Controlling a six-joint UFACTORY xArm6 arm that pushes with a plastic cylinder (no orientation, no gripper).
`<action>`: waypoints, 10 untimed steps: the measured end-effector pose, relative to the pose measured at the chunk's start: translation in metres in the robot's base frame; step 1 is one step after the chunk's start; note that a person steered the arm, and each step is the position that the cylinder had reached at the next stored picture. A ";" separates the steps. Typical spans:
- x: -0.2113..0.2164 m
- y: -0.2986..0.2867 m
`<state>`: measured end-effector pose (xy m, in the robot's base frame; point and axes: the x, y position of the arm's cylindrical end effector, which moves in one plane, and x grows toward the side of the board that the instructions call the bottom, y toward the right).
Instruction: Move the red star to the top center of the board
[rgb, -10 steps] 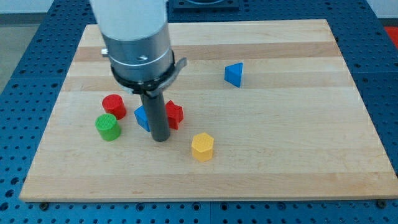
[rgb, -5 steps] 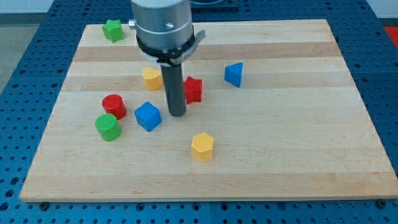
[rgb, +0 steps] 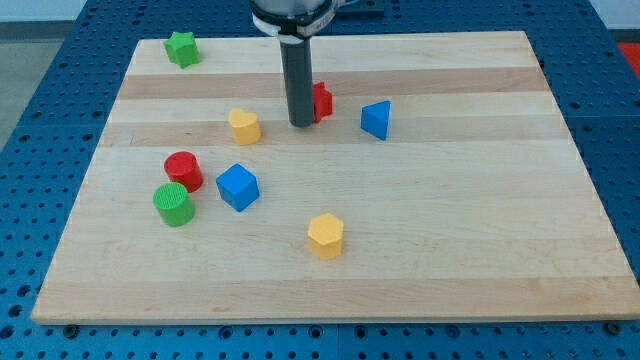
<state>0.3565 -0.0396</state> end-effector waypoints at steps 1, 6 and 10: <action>-0.029 0.009; -0.115 0.022; -0.071 0.076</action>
<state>0.2851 0.0361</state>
